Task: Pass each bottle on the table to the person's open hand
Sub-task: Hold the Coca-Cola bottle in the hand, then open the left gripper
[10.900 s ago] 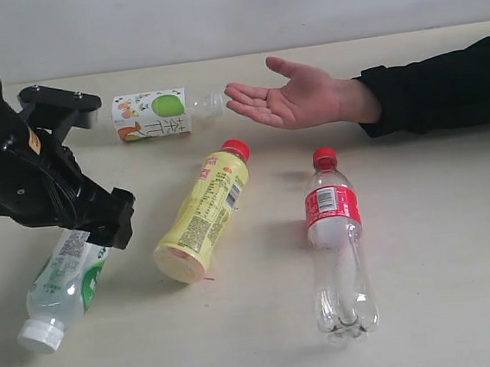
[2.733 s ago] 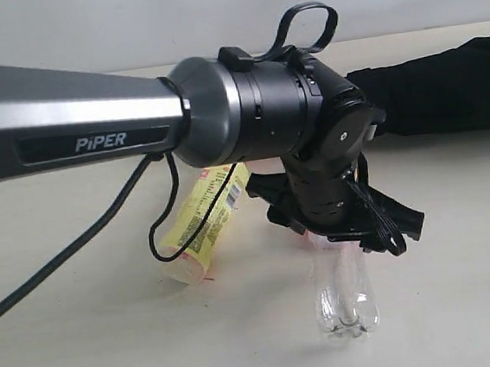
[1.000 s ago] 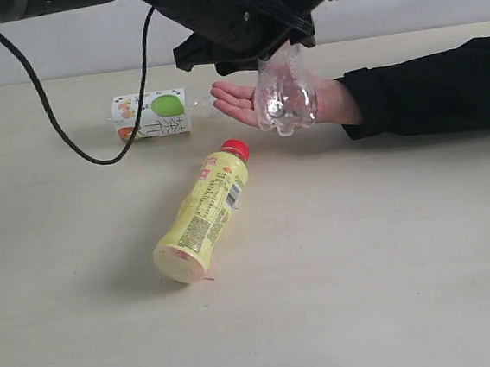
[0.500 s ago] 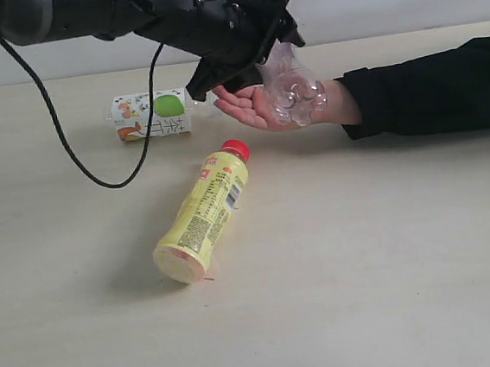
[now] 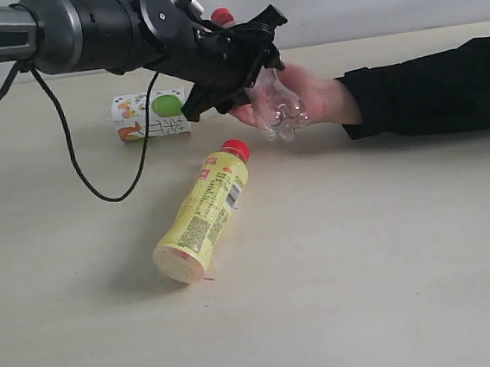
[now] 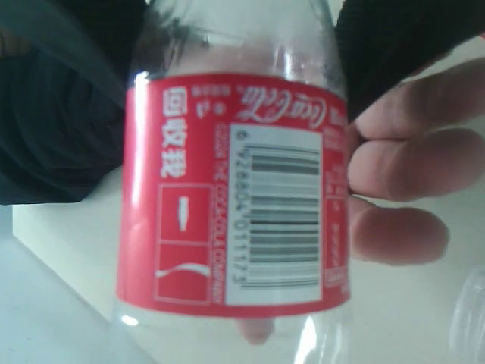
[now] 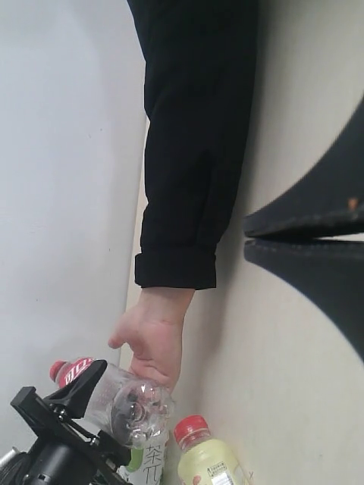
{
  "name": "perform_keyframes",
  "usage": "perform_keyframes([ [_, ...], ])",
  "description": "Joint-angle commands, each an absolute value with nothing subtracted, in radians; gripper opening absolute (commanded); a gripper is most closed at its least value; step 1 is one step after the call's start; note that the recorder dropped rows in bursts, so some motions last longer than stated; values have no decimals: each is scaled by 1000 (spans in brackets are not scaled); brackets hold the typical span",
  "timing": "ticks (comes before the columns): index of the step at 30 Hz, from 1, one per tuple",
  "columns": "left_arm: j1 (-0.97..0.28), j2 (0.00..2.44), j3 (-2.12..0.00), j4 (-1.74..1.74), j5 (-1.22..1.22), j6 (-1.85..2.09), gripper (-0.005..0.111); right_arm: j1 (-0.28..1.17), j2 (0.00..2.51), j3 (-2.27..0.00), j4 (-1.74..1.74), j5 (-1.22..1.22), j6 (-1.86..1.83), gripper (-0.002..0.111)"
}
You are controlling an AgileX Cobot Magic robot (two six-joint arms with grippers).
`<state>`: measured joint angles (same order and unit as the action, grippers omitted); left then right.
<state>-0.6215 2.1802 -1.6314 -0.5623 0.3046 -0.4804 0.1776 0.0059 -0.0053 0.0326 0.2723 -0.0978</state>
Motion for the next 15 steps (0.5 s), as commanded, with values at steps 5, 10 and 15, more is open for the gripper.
perform_keyframes([
  [5, -619, 2176, -1632, -545, 210, -472, 0, 175, 0, 0, 28, 268, -102, 0],
  [10, -619, 2176, -1632, -529, 186, -459, 3, 175, 0, 0, 28, 268, -102, 0],
  [15, -619, 2176, -1632, -511, 179, -449, 28, 175, 0, 0, 28, 268, -102, 0],
])
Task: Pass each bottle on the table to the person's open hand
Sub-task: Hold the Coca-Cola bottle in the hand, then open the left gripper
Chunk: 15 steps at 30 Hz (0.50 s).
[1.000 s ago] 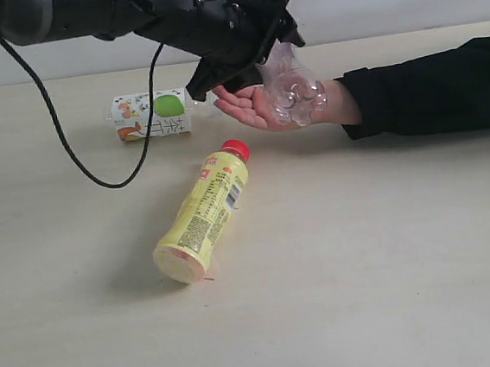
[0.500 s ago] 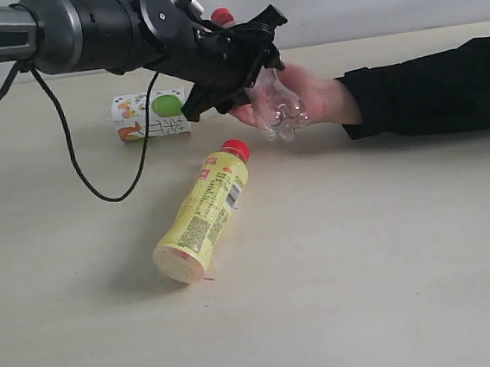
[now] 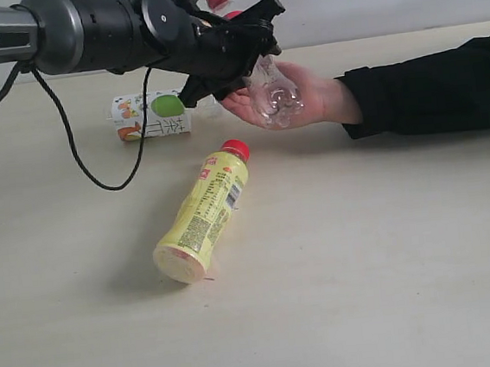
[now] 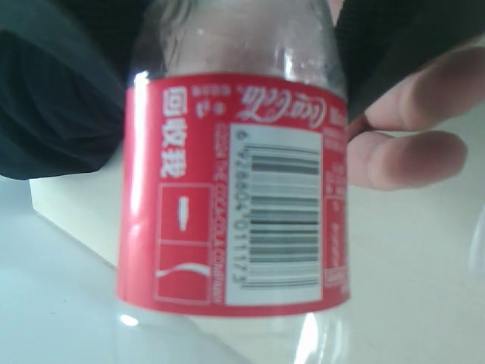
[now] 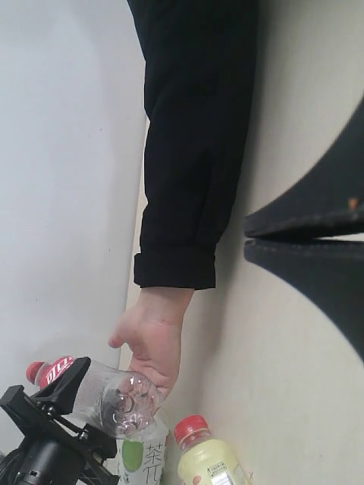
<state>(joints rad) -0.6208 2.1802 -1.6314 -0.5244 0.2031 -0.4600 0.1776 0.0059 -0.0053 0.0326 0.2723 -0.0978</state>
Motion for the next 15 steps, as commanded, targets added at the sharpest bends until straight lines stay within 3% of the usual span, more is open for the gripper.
perform_keyframes([
  [1, -619, 2176, -1632, -511, 179, -449, 33, 175, 0, 0, 28, 268, -102, 0],
  [3, -619, 2176, -1632, -508, 174, -449, 39, 175, 0, 0, 28, 268, -102, 0],
  [15, -619, 2179, -1632, -472, 170, -447, 43, 175, 0, 0, 28, 268, -102, 0],
])
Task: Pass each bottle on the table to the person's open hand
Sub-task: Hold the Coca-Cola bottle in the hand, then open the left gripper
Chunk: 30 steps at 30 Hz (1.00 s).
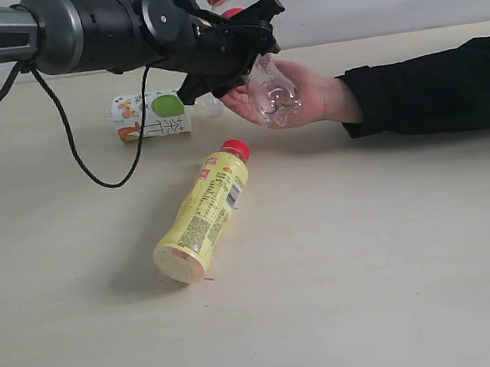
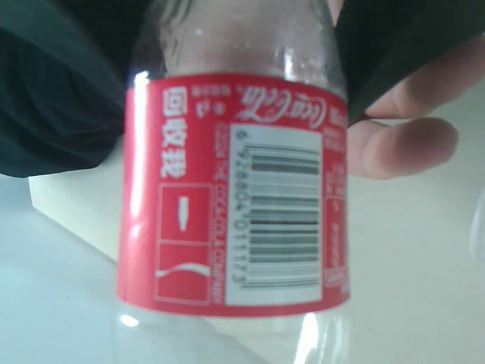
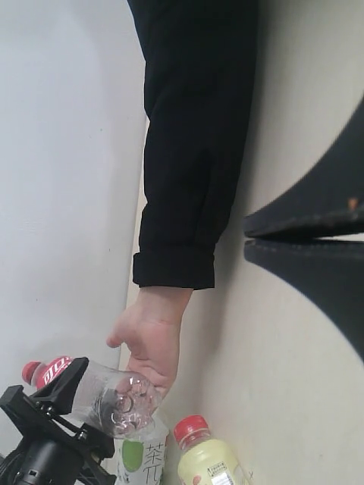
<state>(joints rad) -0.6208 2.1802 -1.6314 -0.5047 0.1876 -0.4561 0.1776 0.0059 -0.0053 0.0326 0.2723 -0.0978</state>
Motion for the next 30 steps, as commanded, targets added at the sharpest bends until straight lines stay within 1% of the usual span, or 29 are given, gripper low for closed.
perform_keyframes([
  [1, -619, 2189, -1632, -470, 175, -447, 49, 175, 0, 0, 28, 268, -102, 0],
  [2, -619, 2194, -1632, -470, 176, -445, 53, 175, 0, 0, 28, 268, -102, 0],
  [3, -619, 2205, -1632, -472, 176, -445, 59, 175, 0, 0, 28, 268, -102, 0],
  [5, -619, 2218, -1632, -473, 162, -445, 64, 175, 0, 0, 28, 268, -102, 0],
  [9, -619, 2222, -1632, -473, 155, -445, 64, 175, 0, 0, 28, 268, -102, 0],
  [10, -619, 2222, -1632, -473, 153, -445, 66, 175, 0, 0, 28, 268, -102, 0],
  [11, -619, 2222, -1632, -473, 151, -445, 71, 175, 0, 0, 28, 268, -102, 0],
  [13, -619, 2222, -1632, -482, 151, -453, 86, 175, 0, 0, 28, 268, -102, 0],
  [15, -619, 2222, -1632, -512, 151, -454, 94, 175, 0, 0, 28, 268, -102, 0],
  [22, -619, 2203, -1632, -508, 179, -449, 93, 175, 0, 0, 28, 268, -102, 0],
  [30, -618, 2073, -1632, -304, 359, -411, 93, 175, 0, 0, 28, 268, -102, 0],
])
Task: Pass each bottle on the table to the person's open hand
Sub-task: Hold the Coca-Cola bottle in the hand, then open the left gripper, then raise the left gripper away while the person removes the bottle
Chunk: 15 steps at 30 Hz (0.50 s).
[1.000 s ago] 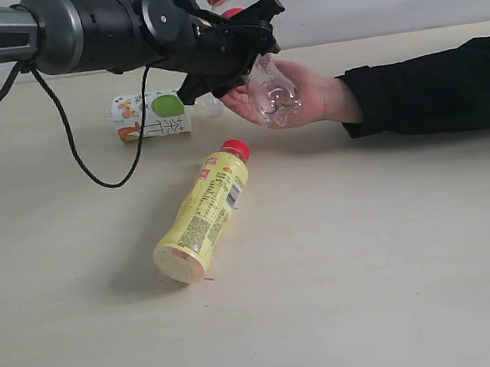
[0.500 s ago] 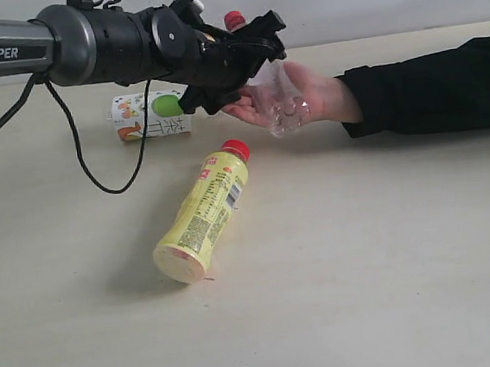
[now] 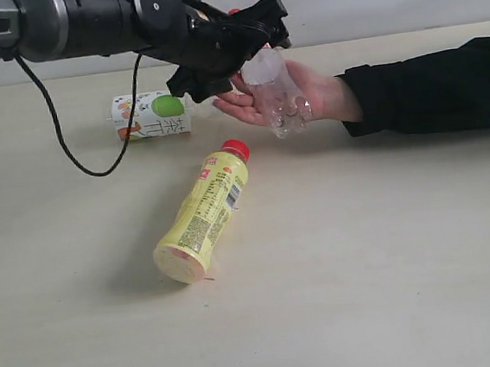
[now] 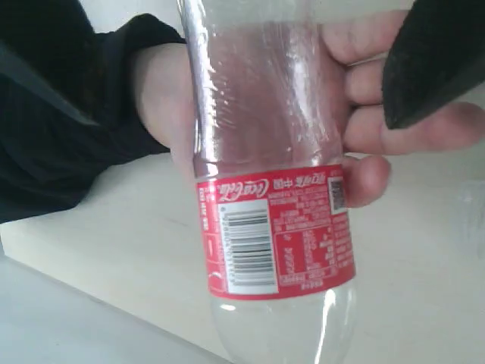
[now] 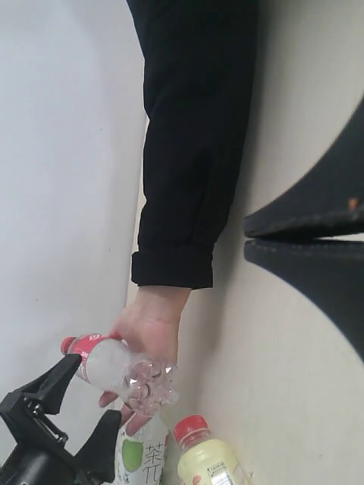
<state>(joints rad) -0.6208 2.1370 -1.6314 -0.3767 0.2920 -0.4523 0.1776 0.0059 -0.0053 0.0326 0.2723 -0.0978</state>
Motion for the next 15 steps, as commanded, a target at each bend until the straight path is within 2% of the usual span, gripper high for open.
perform_keyframes([
  [1, -618, 2060, -1632, -300, 370, -392, 93, 175, 0, 0, 28, 268, -102, 0],
  [15, -618, 1850, -1632, -291, 566, -19, 93, 175, 0, 0, 28, 268, -102, 0],
])
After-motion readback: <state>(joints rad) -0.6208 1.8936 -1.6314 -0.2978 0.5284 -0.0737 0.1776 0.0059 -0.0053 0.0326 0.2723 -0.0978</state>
